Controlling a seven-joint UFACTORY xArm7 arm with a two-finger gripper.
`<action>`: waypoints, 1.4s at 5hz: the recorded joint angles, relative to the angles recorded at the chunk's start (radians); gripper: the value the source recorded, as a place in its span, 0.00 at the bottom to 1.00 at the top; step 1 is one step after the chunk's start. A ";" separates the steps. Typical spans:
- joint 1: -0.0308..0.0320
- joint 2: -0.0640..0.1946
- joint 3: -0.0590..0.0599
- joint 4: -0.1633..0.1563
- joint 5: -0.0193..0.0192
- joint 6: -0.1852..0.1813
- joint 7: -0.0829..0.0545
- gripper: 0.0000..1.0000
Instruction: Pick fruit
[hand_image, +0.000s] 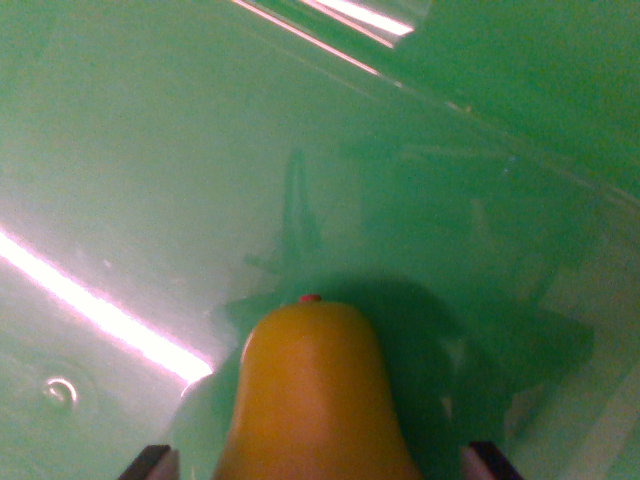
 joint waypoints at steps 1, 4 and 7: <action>0.0000 0.000 0.000 0.000 0.0000 0.000 0.000 1.00; 0.0001 -0.004 0.000 0.008 -0.0005 0.012 0.000 1.00; 0.0003 -0.009 -0.001 0.019 -0.0012 0.028 0.001 1.00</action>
